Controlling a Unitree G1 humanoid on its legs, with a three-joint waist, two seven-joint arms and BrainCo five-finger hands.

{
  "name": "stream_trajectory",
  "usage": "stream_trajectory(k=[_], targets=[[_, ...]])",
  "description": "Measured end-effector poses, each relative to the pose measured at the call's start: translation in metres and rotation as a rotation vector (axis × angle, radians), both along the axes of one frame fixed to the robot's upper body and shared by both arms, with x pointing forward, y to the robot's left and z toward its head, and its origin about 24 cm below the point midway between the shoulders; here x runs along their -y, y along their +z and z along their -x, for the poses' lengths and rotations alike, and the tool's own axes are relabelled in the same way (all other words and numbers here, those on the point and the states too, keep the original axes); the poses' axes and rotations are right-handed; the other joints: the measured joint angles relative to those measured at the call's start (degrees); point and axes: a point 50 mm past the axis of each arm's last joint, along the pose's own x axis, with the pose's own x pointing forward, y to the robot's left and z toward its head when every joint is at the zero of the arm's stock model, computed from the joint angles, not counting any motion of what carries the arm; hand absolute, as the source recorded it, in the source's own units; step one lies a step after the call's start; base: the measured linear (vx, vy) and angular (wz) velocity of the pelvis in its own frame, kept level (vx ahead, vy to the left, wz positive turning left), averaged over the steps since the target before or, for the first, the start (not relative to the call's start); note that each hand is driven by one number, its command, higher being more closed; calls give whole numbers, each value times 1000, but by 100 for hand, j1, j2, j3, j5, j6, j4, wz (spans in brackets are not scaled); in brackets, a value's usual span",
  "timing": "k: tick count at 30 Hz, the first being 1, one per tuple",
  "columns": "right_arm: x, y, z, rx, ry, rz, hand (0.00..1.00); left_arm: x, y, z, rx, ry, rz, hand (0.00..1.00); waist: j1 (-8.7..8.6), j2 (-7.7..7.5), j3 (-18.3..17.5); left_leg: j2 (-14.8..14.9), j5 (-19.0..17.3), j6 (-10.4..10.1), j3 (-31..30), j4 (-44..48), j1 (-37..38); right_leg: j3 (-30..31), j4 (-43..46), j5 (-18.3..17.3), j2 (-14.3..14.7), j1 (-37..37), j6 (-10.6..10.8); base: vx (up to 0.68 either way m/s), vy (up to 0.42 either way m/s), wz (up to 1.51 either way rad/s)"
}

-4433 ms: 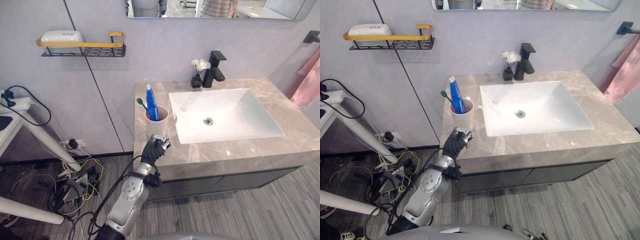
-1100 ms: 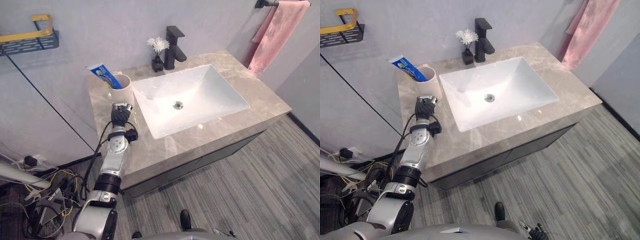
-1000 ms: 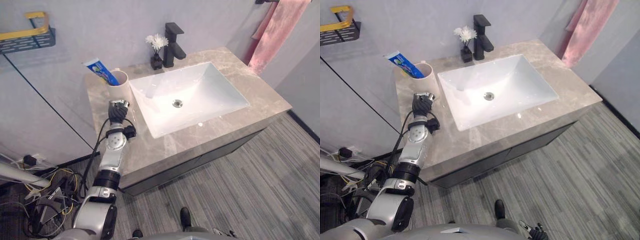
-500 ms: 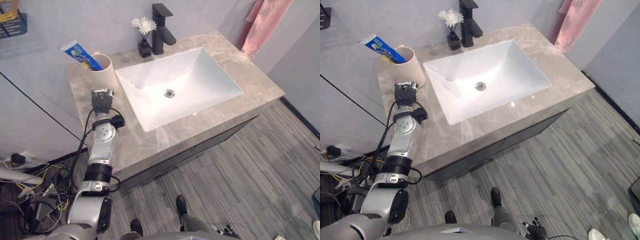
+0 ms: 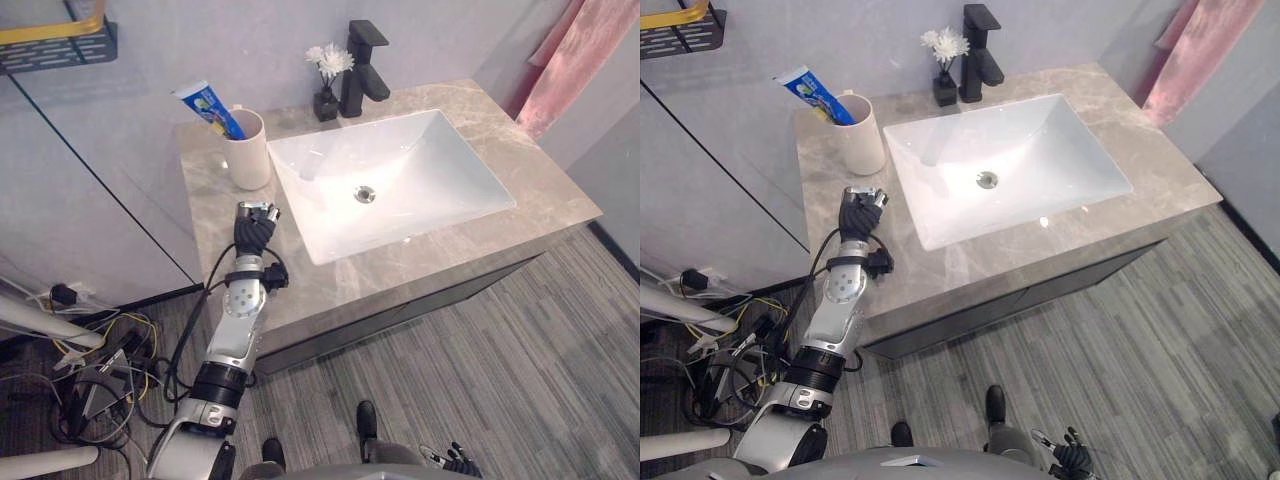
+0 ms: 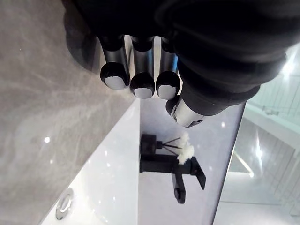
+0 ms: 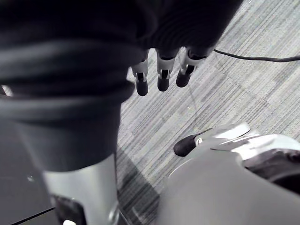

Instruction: Organize washtable

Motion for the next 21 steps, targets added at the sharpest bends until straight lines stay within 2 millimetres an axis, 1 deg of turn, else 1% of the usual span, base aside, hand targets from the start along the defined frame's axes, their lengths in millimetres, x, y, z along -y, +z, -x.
stream_trajectory(k=[6, 12, 15, 18, 21], targets=[[0, 0, 0, -1, 10, 2, 0, 2, 3, -9, -6, -1, -14, 100, -17, -6, -5, 1, 0, 0, 43, 1, 6, 43, -1, 6, 4, -17, 7, 1, 0, -2], [0, 0, 0, -1, 11, 2, 0, 0, 11, -22, -8, 9, -43, 100, -33, -8, -6, -1, -1, -1, 161, 3, -11, 142, 13, 31, 7, -96, 40, 7, 0, -9], [0, 0, 0, -1, 11, 1, 0, 0, 14, -25, -9, 16, -45, 100, -62, -10, -5, -1, -5, 0, 194, 3, -11, 171, 14, 36, 11, -114, 43, 4, 2, -5], [0, 2, -4, 19, 17, 4, 0, -6, 20, -29, 4, 43, -49, 100, -61, -13, -4, -1, -12, 2, 284, 6, -22, 254, 14, 60, 21, -176, 43, -6, 2, -13], [1, 4, -7, 33, 21, 7, 0, -15, 22, -30, 9, 84, -36, 100, -135, -18, 0, 0, -21, -1, 326, 20, -33, 307, 10, 73, 29, -207, 42, -7, -1, -8]])
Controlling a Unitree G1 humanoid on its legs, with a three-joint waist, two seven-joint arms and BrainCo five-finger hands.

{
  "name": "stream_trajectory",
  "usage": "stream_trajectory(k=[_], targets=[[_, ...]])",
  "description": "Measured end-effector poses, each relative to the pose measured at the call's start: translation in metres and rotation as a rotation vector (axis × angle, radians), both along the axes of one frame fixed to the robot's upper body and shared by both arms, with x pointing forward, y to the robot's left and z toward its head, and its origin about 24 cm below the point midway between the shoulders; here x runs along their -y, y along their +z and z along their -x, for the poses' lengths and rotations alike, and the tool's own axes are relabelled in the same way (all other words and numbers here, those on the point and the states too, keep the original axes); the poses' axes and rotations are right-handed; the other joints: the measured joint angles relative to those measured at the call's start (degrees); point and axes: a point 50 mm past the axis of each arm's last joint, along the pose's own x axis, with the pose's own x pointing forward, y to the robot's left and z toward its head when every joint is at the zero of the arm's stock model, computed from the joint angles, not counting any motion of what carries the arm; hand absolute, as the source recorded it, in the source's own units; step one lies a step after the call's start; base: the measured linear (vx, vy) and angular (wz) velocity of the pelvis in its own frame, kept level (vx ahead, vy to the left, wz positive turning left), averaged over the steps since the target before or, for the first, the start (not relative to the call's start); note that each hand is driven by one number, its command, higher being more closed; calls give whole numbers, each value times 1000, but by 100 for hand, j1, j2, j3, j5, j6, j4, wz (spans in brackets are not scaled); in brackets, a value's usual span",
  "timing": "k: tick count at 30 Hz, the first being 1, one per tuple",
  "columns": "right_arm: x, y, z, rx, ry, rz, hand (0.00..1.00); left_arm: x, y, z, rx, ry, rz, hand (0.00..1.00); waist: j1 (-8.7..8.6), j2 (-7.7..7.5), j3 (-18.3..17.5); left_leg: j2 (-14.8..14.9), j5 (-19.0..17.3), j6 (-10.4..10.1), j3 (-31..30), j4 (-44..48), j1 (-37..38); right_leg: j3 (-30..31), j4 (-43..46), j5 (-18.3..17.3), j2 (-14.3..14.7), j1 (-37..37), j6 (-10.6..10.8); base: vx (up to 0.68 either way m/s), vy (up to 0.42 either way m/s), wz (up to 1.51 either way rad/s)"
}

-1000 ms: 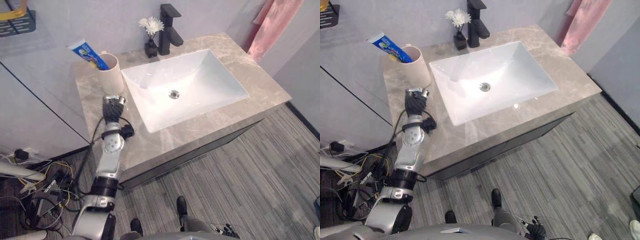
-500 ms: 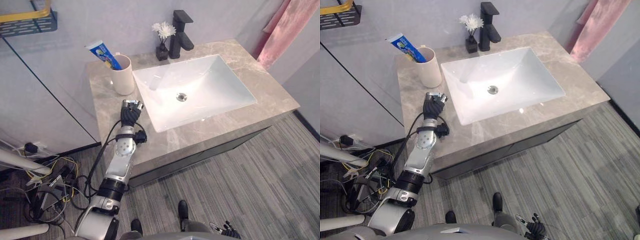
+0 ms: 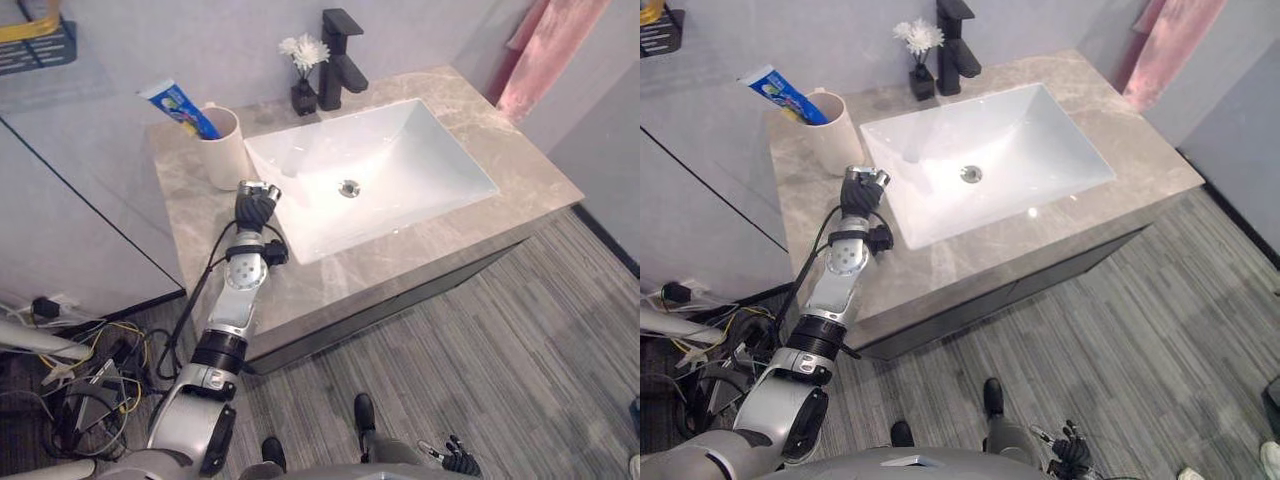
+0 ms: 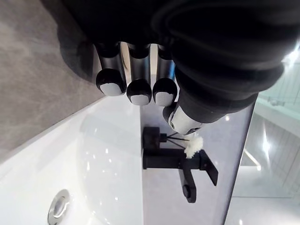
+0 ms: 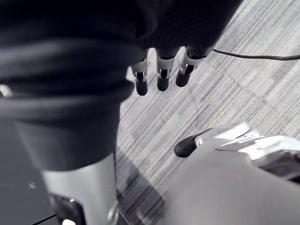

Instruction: Organize washtable

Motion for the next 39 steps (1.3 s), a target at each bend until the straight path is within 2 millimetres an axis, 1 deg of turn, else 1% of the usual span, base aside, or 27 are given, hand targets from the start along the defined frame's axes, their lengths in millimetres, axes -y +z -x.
stream_trajectory(k=[2, 3, 4, 6, 9, 10, 11, 13, 14, 15, 16, 18, 20, 23, 27, 29, 31, 34, 39], targets=[[-1, 0, 0, 0, 3, -1, 0, -5, 4, -2, 6, 18, -7, 100, -27, -8, 5, 2, -14, 1, 3, 42, -56, 8, -11, 11, -2, -38, -6, -17, 2, -1], [-2, 0, -1, 1, 10, -4, 0, -6, 12, -6, 24, 26, -11, 100, -19, -41, 28, 2, -15, 3, 12, 90, -158, 28, -12, 42, -6, -129, -26, -39, 4, -2], [-3, 0, -1, 2, 18, -7, 0, -9, 15, -7, 33, 35, -8, 100, -18, -61, 39, 4, -15, 3, 18, 109, -194, 41, -9, 55, -4, -162, -37, -32, -1, -4], [-4, 0, -1, 4, 30, -16, 0, -18, 20, -9, 45, 78, 10, 100, -24, -89, 67, 21, -17, 0, 39, 130, -206, 65, -1, 69, 10, -178, -41, -14, -13, -5], [-5, 0, -1, 6, 37, -22, 0, -26, 23, -11, 47, 111, 8, 100, -30, -96, 93, 45, -33, -16, 65, 159, -206, 85, -2, 76, 16, -180, -50, -10, -10, -5], [-6, 0, 0, 5, 40, -22, 0, -27, 29, -13, 54, 118, 3, 100, -30, -129, 114, 70, -74, -23, 63, 253, -291, 100, 5, 85, 11, -214, -47, 0, 0, 0], [-7, 0, -1, 9, 48, -23, 0, -28, 36, -15, 72, 124, -1, 100, -20, -161, 134, 92, -116, -29, 42, 367, -384, 98, 6, 99, 14, -255, -53, -45, -9, 4], [-6, 3, -6, 35, 49, -16, 0, -33, 59, -20, 129, 135, -26, 100, -40, -214, 215, 134, -178, -34, 19, 572, -572, 98, 7, 140, 19, -340, -43, -41, -13, 4], [-6, 3, -6, 36, 49, -15, 0, -33, 66, -21, 148, 134, -28, 100, -40, -222, 266, 143, -193, -34, 19, 617, -585, 100, 7, 149, 22, -336, -36, -30, -6, 1], [-6, 3, -5, 32, 49, -17, 0, -31, 79, -23, 184, 132, -28, 100, -38, -236, 327, 161, -220, -34, 12, 692, -629, 101, 8, 158, 29, -340, -43, 0, 0, 0], [-6, 2, -4, 29, 48, -18, 0, -31, 85, -24, 202, 132, -29, 100, -39, -239, 333, 169, -236, -33, 3, 730, -667, 101, 8, 160, 32, -357, -43, 0, 0, 0], [-6, 2, -4, 30, 47, -19, 0, -29, 107, -23, 272, 130, -37, 100, -61, -249, 404, 186, -303, -21, 3, 877, -773, 119, 8, 182, 37, -406, -37, 0, 0, 0], [-7, 2, -4, 30, 47, -20, 0, -26, 117, -22, 310, 133, -54, 100, -64, -253, 482, 191, -369, -13, 15, 988, -817, 152, 9, 190, 35, -409, -30, -1, 23, -5], [-7, 3, -4, 33, 47, -19, 0, -25, 119, -22, 317, 133, -55, 100, -76, -258, 484, 212, -458, 7, 18, 1157, -942, 179, 9, 201, 37, -466, -16, 0, 16, -3], [-8, 2, -4, 36, 41, -25, 0, -29, 128, -23, 334, 146, -65, 100, -68, -328, 547, 266, -584, 25, 81, 1383, -1035, 252, 9, 233, 53, -502, -8, -4, 25, -9], [-8, 3, -5, 37, 39, -26, 0, -30, 139, -25, 355, 153, -72, 100, -73, -351, 561, 277, -630, 34, 83, 1513, -1139, 266, 9, 261, 58, -552, -3, -4, 9, -3], [-8, 2, -5, 41, 27, -34, 0, -36, 155, -25, 390, 177, -80, 100, -77, -393, 639, 281, -660, 50, 104, 1602, -1195, 316, 9, 298, 58, -587, -9, -30, 20, -7], [-8, 2, -4, 42, 14, -42, 0, -47, 160, -23, 403, 216, -66, 100, -103, -377, 679, 343, -772, 71, 153, 1794, -1250, 386, 8, 315, 89, -590, -5, -26, 26, -12], [-9, 2, -4, 43, 15, -45, 0, -49, 159, -23, 400, 221, -70, 100, -110, -378, 703, 376, -856, 103, 121, 1997, -1384, 376, 8, 326, 118, -620, -6, -6, 6, -1]])
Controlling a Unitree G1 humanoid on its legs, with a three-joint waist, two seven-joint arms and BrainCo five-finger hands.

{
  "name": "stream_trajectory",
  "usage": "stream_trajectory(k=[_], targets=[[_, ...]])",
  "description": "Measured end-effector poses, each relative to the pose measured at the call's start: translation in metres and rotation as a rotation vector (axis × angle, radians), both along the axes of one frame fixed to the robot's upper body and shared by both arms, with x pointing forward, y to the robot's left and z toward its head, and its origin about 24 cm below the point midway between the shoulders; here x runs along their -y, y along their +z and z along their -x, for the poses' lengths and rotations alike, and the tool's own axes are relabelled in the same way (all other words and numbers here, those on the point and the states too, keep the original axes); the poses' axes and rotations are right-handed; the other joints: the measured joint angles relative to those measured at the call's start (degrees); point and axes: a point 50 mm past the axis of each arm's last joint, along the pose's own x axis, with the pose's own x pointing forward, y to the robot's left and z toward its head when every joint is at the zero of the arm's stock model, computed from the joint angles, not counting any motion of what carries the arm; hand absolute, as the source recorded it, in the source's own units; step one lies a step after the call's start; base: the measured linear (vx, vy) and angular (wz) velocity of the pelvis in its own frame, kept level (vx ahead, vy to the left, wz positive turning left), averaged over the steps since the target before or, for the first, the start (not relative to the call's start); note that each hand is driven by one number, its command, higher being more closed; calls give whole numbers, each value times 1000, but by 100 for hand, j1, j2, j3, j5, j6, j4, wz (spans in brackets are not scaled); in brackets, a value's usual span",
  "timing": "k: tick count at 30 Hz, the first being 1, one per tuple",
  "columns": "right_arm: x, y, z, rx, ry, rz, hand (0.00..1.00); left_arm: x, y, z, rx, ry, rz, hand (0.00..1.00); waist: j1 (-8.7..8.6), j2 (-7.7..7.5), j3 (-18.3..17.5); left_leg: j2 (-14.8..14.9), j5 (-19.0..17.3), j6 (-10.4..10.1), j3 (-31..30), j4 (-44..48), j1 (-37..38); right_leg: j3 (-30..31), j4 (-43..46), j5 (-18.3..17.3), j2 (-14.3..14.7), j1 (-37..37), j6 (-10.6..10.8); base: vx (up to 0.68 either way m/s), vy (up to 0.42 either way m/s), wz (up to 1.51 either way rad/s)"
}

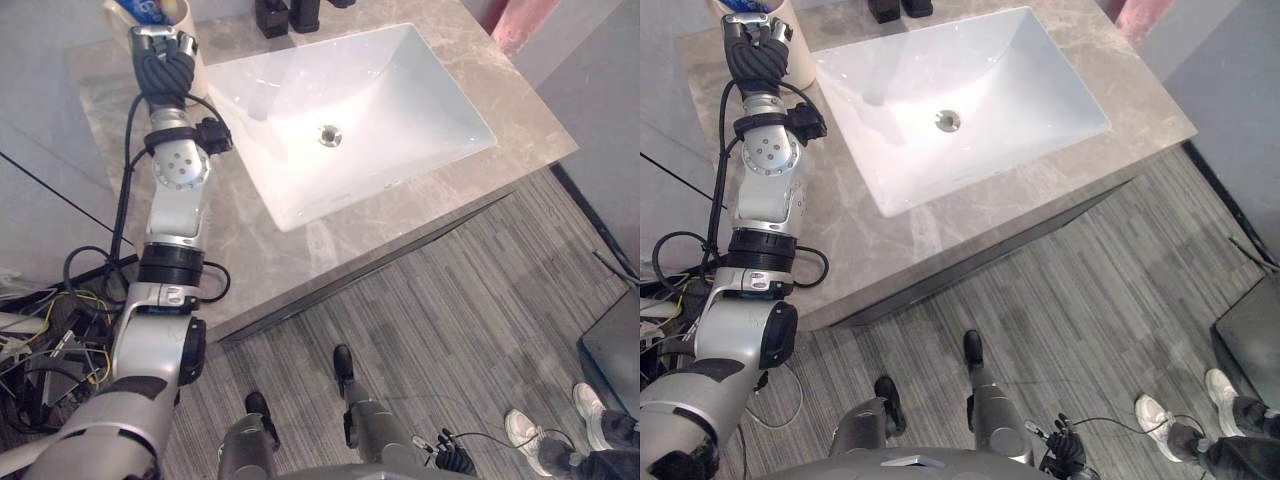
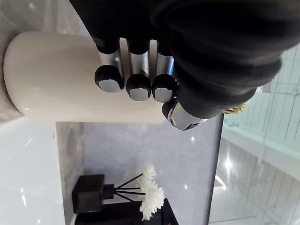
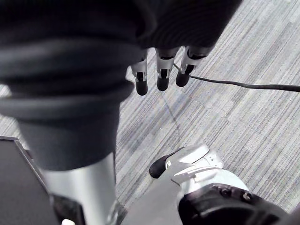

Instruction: Organize washtable

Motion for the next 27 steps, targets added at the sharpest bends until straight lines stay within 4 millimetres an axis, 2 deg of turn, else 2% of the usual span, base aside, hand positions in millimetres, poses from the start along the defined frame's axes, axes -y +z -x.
stream_trajectory(k=[4, 7, 13, 15, 18, 21, 27], targets=[[0, 0, 0, 3, 2, -1, 0, -8, -13, -7, -73, 38, -12, 100, -5, 1, 0, 1, -3, 1, -22, 15, 1, -12, 0, 1, 3, 18, 1, 0, 0, 0], [0, 0, -1, 6, 5, 0, 0, -24, -25, -12, -166, 107, -65, 100, -22, 2, 1, 7, -3, 1, -29, 32, 1, -14, 0, 10, 8, 26, 7, 0, 0, 0], [0, 0, 0, 13, 7, 1, 0, -43, -23, -9, -195, 199, -170, 100, -12, 5, 3, 10, -4, 4, -24, 60, 9, -25, -1, 39, 8, 42, -7, -3, 0, -1], [0, 0, 0, 14, 9, -2, 0, -48, -28, -8, -216, 225, -194, 100, -5, 12, 8, 10, -2, 4, -11, 56, 40, -29, -1, 43, 8, 60, -11, -7, 0, -2], [1, 0, 0, 13, 9, -1, 0, -54, -46, -6, -272, 236, -214, 100, 0, 35, 22, 10, 4, -1, -16, 16, 110, -58, -2, 35, 11, 115, -25, 0, 0, 0], [1, 0, 1, 8, 7, 0, 0, -56, -55, -4, -294, 237, -233, 100, 49, 67, 38, 7, 31, -19, -54, -92, 221, -161, -2, -5, 11, 222, -85, 0, -14, 6], [6, 0, 2, 7, -3, 13, 0, -51, -88, 21, -296, 198, -259, 100, 158, 330, -55, -27, 200, -83, -284, -389, 379, -535, 0, -71, 27, 375, -178, 48, -42, 19]])
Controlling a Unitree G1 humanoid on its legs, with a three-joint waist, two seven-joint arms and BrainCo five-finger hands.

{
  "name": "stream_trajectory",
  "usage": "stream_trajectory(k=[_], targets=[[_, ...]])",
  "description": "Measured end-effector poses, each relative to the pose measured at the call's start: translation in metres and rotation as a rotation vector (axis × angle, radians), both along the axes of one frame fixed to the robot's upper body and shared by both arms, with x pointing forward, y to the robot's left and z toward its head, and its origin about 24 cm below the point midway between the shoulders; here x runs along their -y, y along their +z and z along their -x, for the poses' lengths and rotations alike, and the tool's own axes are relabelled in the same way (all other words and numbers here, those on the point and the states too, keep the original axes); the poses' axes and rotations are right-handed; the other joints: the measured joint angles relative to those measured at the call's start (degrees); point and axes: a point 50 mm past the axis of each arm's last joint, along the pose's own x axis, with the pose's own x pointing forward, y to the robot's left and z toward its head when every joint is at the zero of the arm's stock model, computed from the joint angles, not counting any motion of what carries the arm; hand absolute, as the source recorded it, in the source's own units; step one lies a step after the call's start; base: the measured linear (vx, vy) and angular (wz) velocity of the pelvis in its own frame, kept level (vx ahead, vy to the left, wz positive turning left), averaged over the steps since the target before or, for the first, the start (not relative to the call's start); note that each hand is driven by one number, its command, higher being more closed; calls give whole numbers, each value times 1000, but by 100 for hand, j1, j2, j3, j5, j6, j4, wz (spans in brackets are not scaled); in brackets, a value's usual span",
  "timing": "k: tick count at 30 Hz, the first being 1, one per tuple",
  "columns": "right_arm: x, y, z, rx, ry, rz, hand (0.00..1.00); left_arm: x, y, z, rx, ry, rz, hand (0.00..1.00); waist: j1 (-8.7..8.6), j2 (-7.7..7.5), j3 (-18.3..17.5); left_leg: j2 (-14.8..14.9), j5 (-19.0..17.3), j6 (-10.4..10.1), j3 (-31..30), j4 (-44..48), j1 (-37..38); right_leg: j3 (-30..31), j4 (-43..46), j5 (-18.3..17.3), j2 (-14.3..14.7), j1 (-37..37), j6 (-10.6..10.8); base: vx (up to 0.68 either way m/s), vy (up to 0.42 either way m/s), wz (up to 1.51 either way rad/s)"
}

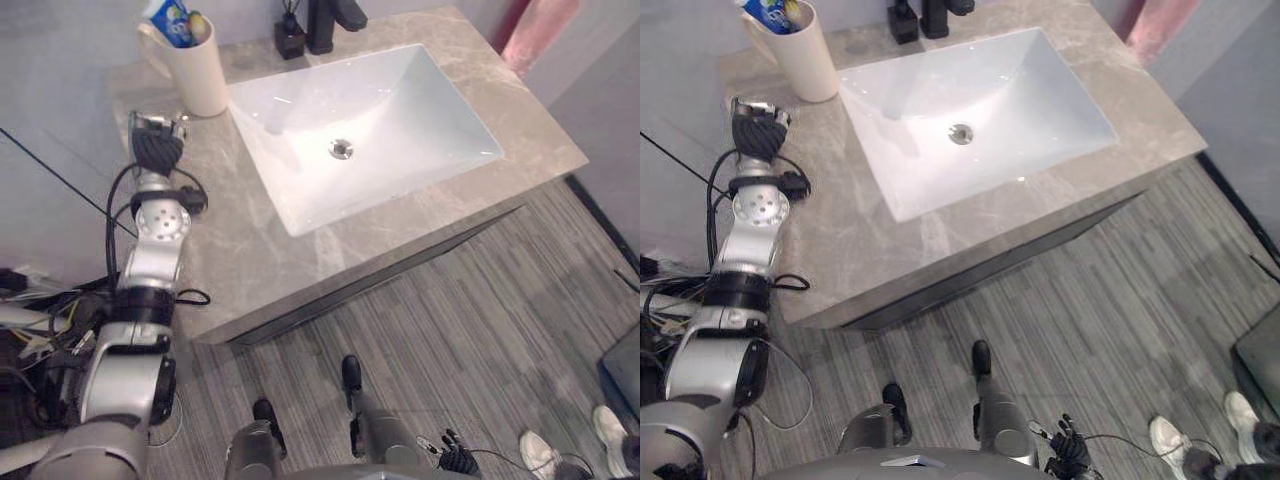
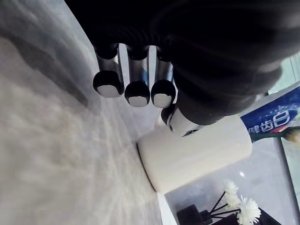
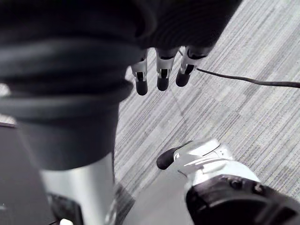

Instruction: Organize washtable

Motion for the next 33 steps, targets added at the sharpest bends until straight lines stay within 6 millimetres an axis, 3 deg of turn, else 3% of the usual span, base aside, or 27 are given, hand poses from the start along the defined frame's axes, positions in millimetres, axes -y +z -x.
stream_trajectory(k=[3, 7, 9, 13, 18, 22, 24, 25, 28, 30, 33], targets=[[4, 0, 3, -8, -21, 6, 0, 9, -36, 25, -40, -41, 47, 100, 176, 172, -72, -10, 116, -37, -107, -334, 338, -255, 0, -53, 9, 269, -72, 64, -49, 18], [12, -3, 12, -51, -34, 18, 0, 27, -64, 58, -58, -120, 93, 100, 347, 354, -310, -80, 284, -32, -365, -635, 537, -572, 0, -63, -4, 479, -78, 14, -34, 35], [14, -5, 18, -75, -45, 21, 0, 34, -71, 73, -49, -158, 110, 100, 465, 398, -396, -142, 374, -9, -468, -770, 672, -697, 0, -86, -55, 618, -75, -12, 11, 28], [15, -6, 26, -102, -64, 25, 0, 42, -83, 98, -55, -203, 129, 100, 540, 390, -630, -274, 451, 12, -660, -901, 749, -892, 0, -255, -190, 790, 15, -48, 9, 34], [15, -9, 34, -140, -80, 26, 0, 49, -132, 132, -221, -204, 292, 100, 606, 417, -1035, -379, 685, -7, -982, -1281, 896, -1214, -2, -447, -278, 1004, 116, -58, -11, 33], [14, -10, 38, -169, -87, 23, 0, 51, -188, 153, -440, -155, 430, 100, 711, 382, -1083, -386, 812, -40, -1142, -1498, 1067, -1364, -9, -507, -303, 1172, 158, -32, -11, 20], [13, -12, 37, -184, -91, 23, 0, 52, -239, 176, -666, -85, 512, 100, 713, 354, -1160, -392, 917, -50, -1209, -1651, 1113, -1422, -3, -522, -303, 1179, 168, 1, -17, 16], [12, -12, 38, -190, -91, 22, 0, 53, -252, 184, -732, -70, 530, 100, 711, 348, -1177, -394, 935, -51, -1228, -1692, 1133, -1442, -2, -531, -304, 1192, 172, 31, -17, 15], [12, -13, 39, -216, -96, 23, 0, 54, -314, 236, -1097, 28, 604, 100, 702, 332, -1191, -397, 982, -79, -1265, -1852, 1393, -1499, -1, -581, -304, 1405, 227, 68, -13, 7], [11, -15, 41, -235, -99, 20, 0, 52, -334, 262, -1224, 111, 686, 100, 687, 326, -1197, -403, 987, -58, -1266, -1864, 1544, -1514, 0, -593, -303, 1540, 238, 102, -17, 4], [10, -17, 38, -251, -86, 18, 0, 43, -348, 274, -1318, 200, 757, 100, 686, 334, -1177, -432, 986, -25, -1264, -1855, 1760, -1516, 2, -585, -309, 1756, 230, 55, 0, -1]])
